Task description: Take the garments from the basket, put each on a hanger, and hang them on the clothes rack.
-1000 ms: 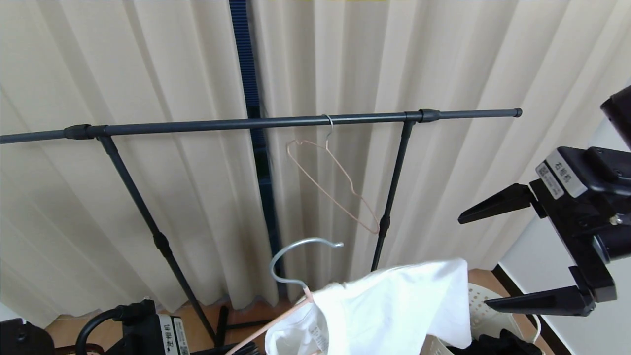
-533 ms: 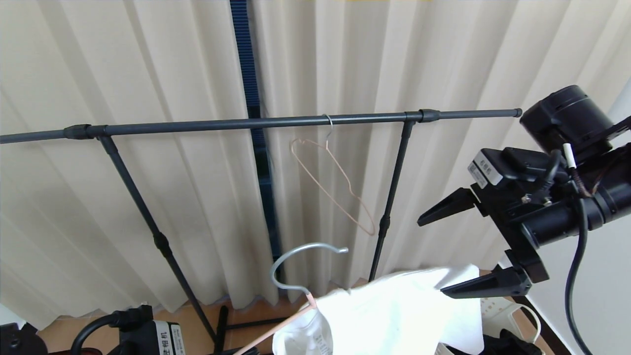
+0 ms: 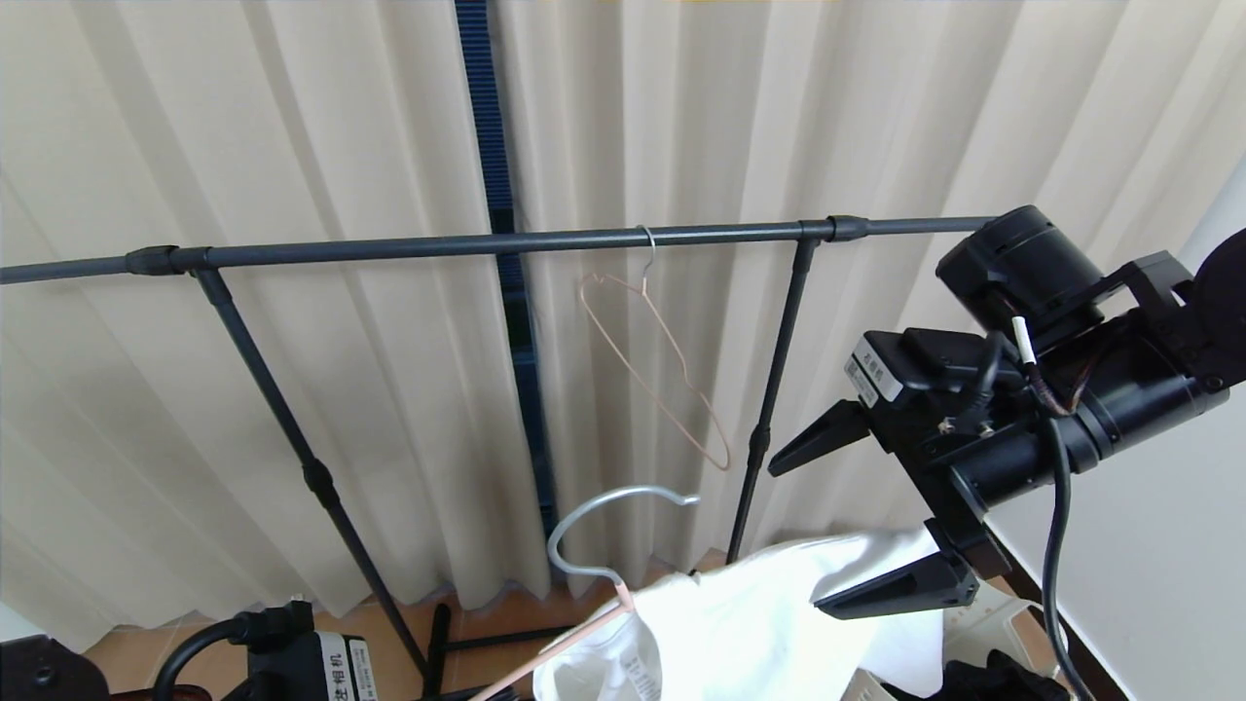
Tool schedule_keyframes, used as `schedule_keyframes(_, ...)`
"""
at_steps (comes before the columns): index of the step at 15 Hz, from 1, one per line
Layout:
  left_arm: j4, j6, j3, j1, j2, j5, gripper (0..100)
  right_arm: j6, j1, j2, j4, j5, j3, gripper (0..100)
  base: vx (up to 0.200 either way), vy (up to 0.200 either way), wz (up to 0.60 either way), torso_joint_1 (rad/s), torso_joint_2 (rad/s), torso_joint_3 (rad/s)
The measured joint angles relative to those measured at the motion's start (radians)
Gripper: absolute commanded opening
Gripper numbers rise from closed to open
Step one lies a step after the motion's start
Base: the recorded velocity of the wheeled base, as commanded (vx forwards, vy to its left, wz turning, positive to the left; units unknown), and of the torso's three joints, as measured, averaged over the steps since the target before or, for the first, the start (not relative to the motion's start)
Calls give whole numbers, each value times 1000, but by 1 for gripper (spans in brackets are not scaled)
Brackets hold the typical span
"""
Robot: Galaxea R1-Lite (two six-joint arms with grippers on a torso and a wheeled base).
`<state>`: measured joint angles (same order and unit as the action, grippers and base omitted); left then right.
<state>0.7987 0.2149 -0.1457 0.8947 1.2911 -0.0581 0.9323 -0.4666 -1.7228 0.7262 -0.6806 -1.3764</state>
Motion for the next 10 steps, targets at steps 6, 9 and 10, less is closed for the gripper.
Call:
schedule_keyframes(6,0,-5,-1,0,6,1,0,-2,-42,-12,2,-15,1,100,0,0,0,0,0,0)
schedule_keyframes(9,1,-5,-2,-1,7,1,0,-13,-54,-11,4,-15,3,0,0,0,0,0,0,0)
schedule_keyframes(10,1,-5,-3,-2,7,1,0,-15,-58,-11,4,-15,4,0,0,0,0,0,0,0)
